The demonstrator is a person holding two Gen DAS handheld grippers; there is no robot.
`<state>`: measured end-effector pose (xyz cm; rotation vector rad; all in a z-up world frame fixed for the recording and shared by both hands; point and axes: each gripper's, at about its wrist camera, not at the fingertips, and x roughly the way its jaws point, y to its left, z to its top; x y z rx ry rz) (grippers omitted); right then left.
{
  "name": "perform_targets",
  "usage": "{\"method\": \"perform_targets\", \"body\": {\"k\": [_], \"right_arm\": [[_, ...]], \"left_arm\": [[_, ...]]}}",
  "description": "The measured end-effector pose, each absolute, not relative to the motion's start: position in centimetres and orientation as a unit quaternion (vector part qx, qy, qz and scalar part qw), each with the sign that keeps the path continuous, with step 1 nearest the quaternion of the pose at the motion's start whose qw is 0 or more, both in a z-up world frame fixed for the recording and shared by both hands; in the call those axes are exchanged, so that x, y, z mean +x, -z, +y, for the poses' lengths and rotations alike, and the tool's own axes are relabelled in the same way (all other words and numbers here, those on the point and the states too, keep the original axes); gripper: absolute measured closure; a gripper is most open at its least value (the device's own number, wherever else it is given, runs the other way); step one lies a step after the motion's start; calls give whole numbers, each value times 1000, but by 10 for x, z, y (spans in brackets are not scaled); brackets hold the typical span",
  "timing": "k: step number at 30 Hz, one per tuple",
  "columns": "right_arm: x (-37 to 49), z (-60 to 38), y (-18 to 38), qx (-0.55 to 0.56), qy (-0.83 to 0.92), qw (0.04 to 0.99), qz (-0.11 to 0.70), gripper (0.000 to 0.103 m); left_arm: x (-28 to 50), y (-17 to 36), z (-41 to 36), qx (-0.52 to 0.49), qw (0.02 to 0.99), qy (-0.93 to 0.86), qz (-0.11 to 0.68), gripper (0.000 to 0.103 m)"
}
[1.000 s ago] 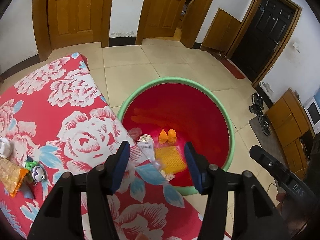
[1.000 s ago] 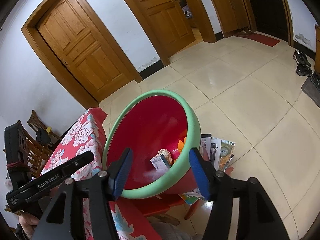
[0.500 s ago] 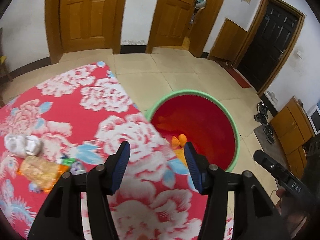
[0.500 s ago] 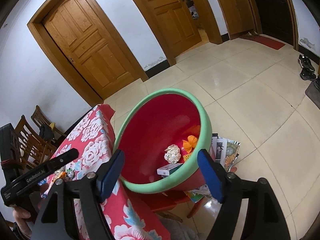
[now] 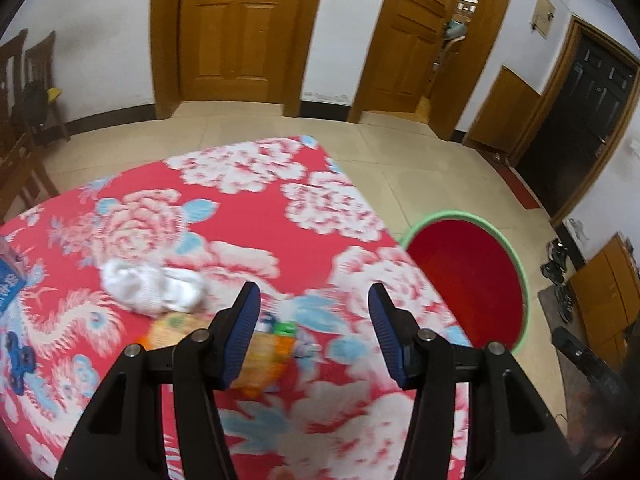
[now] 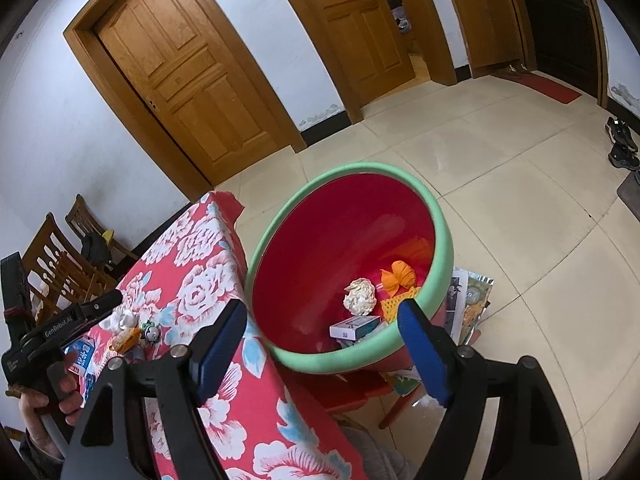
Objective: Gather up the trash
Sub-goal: 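Move both tools back over the table toward the white cloth and snack bag, then grasp the white cloth with the left tool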
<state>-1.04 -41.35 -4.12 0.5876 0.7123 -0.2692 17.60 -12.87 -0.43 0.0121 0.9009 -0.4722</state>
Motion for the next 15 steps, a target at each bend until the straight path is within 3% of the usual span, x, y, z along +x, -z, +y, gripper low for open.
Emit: {"method": "perform_targets", "body": {"k": [15], "right_arm": [[0,-400,46,272,131,880,366,23]], "left_arm": [[226,18,-52,5,898,123,422,47]]}}
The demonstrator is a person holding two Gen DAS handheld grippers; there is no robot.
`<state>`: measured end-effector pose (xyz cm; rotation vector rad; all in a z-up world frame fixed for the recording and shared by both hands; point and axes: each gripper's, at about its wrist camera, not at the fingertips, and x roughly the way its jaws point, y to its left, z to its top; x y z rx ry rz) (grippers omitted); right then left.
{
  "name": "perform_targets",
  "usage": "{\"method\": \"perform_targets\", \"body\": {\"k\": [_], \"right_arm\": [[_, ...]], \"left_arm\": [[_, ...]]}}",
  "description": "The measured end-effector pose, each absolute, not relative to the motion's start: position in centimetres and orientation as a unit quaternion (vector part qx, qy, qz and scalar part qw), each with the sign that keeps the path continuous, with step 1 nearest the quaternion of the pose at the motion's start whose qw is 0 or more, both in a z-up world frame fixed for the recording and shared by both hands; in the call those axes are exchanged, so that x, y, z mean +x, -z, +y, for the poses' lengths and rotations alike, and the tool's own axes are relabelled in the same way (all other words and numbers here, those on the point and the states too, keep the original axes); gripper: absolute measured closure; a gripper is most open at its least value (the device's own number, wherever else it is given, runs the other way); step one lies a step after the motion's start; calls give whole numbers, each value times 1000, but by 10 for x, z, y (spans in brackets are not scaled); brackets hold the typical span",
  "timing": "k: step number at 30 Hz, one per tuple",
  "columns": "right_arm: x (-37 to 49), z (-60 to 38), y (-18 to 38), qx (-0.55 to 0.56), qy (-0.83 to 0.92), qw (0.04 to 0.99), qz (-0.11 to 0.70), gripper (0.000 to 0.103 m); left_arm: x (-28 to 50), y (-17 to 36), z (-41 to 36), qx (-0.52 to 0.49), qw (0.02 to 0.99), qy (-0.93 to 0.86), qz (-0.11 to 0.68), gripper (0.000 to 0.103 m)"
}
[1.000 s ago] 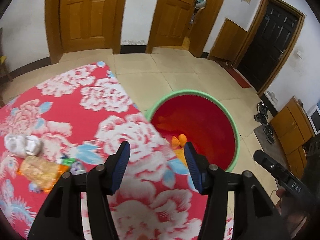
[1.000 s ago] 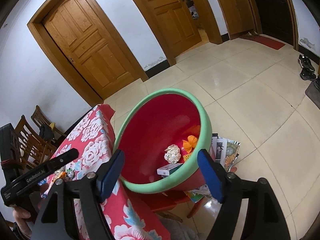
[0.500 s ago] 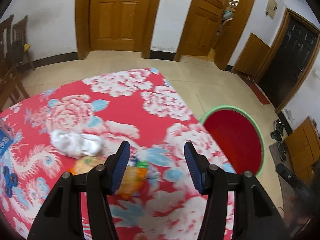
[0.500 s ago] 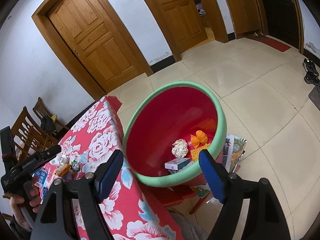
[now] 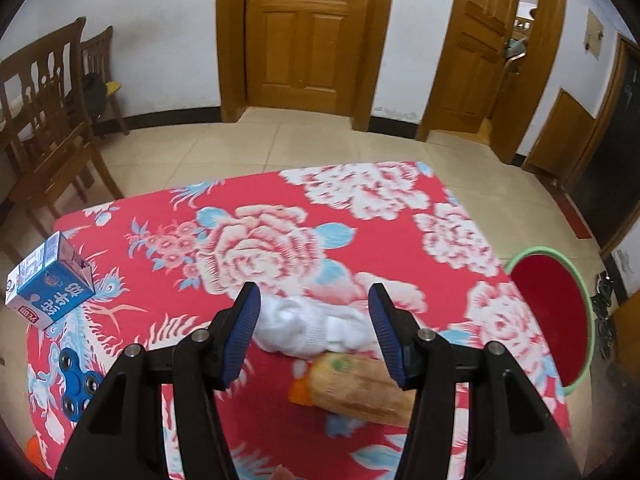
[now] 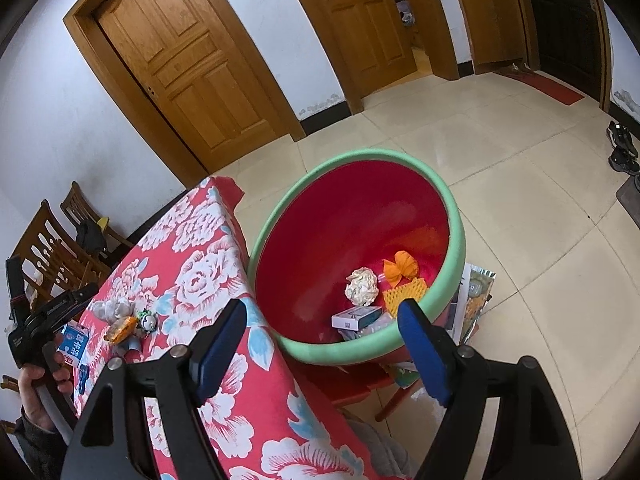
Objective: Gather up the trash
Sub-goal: 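Grasp the white cloth with the left tool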
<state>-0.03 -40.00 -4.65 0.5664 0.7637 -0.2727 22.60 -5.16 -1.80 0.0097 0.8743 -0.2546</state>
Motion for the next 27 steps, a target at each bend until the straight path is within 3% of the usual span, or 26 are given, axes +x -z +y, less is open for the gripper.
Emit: {"method": "perform_targets", "body": {"k": [18,23,27], "right_arm": [[13,-381,52,252,120,878,389,23],[21,-371,50,243,102,881,393,23],[28,-357,43,225,82,888,394,23]], "left_arm": [[244,70,-34,-49,871,117,474,48],[238,66,-34,-51,871,139,469,71],[226,53,-29,-52,880,146,449,73]]}}
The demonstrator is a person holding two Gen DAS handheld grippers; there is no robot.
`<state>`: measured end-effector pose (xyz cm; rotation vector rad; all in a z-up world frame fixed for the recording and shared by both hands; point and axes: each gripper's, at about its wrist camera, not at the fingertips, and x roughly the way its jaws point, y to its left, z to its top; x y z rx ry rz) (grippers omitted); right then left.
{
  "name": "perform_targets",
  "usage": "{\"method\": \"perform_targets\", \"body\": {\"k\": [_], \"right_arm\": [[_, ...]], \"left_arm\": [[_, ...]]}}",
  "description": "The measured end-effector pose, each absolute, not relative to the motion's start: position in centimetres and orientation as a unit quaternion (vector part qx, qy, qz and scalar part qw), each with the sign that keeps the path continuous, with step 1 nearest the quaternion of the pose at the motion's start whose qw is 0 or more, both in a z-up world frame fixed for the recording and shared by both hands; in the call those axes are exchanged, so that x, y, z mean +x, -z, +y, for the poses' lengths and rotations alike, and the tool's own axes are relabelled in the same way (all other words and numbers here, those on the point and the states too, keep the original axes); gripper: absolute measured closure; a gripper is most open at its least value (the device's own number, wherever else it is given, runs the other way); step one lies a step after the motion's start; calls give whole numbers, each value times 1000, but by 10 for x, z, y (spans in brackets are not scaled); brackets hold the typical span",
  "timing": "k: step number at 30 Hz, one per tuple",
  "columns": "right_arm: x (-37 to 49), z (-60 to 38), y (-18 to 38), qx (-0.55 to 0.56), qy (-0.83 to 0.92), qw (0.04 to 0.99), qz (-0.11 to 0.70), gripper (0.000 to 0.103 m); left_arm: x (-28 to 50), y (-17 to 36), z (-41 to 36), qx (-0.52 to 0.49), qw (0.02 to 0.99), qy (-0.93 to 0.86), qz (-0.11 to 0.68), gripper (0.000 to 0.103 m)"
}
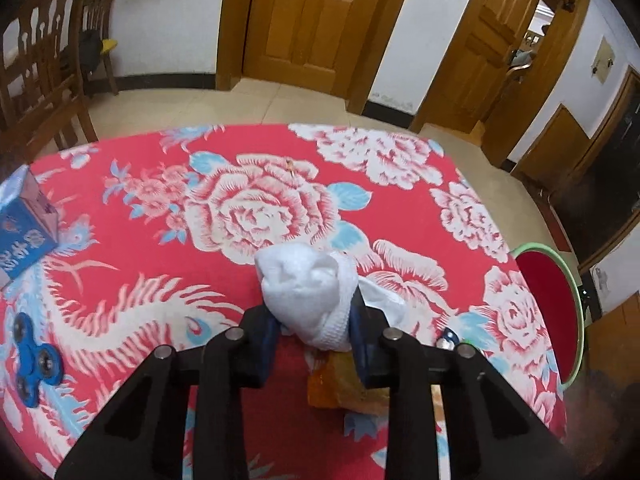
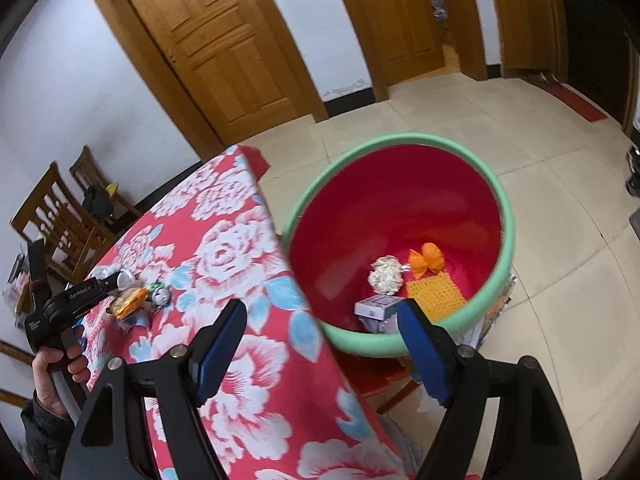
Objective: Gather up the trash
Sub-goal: 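Grasp the white cloth with the left tool, then grasp the orange-edged snack bag with the right tool while the left tool holds the white cloth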
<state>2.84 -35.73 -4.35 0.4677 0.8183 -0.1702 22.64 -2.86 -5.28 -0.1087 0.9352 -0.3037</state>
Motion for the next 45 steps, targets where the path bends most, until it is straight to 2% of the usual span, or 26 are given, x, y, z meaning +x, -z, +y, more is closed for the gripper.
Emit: {"method": "perform_targets", "body": {"k": [11,23,45], "right_arm": [[56,-315,31,190,18,898,397,23],[111,-247,33,147,-74,889,428,23],[190,-175,57,94,-192,870,445,19]], "left_arm": [[183,20,9,-59,900,116,417,73],[140,34,36,-64,893,82,437,73],[124,47,58,-91,886,67,449,73]]}}
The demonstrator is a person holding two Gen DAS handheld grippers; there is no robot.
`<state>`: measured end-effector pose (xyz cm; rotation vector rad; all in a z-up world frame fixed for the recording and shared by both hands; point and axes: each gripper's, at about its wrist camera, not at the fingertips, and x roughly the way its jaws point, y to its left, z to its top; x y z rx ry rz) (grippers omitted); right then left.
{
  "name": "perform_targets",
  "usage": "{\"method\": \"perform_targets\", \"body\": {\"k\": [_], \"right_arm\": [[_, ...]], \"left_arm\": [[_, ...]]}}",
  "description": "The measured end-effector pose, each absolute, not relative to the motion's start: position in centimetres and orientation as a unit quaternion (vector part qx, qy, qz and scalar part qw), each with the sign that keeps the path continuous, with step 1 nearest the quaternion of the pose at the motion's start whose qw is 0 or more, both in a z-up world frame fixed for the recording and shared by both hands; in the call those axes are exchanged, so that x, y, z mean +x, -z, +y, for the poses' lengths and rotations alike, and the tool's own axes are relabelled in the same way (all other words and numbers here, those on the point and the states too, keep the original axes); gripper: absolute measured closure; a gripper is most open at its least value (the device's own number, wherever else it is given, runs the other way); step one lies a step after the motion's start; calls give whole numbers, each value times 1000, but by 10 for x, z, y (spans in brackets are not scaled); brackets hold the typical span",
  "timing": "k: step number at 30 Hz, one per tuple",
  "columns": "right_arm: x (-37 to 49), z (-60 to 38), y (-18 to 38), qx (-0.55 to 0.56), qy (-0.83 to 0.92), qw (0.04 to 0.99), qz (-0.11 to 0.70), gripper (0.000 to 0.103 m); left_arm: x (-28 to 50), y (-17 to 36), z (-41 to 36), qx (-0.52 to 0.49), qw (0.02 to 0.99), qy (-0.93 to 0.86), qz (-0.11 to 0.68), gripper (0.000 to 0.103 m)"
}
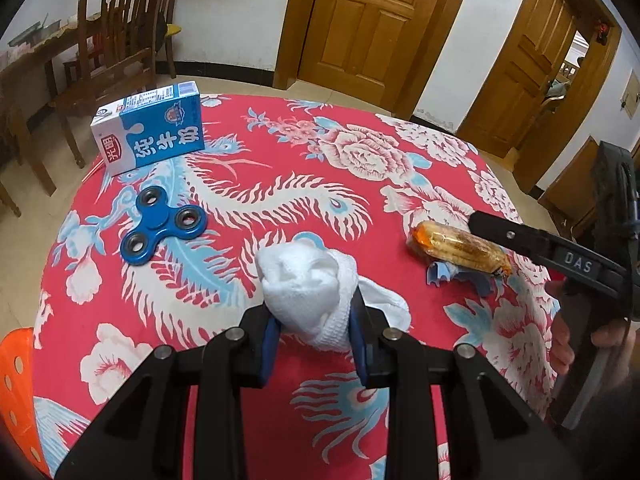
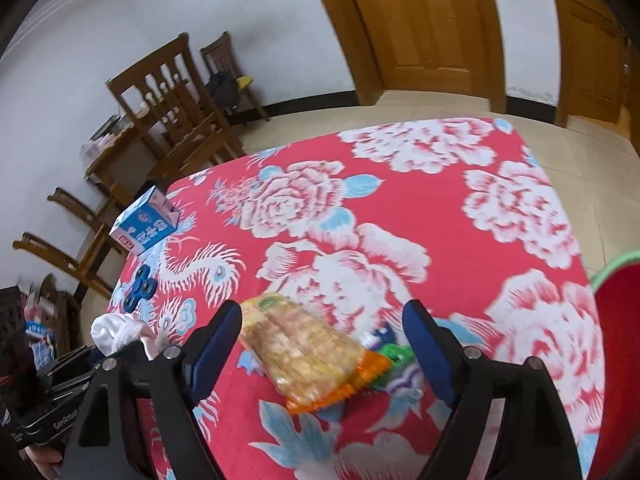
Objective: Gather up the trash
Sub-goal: 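Grasp the orange-edged snack bag with the right tool while the left tool holds the white cloth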
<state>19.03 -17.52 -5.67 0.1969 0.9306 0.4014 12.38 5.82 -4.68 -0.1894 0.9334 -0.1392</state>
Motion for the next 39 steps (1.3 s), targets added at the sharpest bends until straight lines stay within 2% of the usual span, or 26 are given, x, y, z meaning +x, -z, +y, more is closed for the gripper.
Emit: {"method": "perform_targets", "body": {"k": [4,9,16,17,23,39], "right_arm": [[187,-169,61,84,-200,864,454,19],[182,-166,61,72,-189,867,455,29],[171,-161,57,51,-196,870,450,35],[169,-159,57,45,-198,869,452,39],[161,-149,57,3,-198,872,448,47],[129,-168,36,78,-187,885,418,52]], "left_arm": [[123,48,57,-94,885,69,450,73],[122,49,55,-95,884,74,453,73],[120,48,54,-98,883,77,452,73],[120,47,53,-98,883,78,452,73],[116,44,52,-98,884,81,450,73],[105,35,48,-99,886,93,443,73]]}}
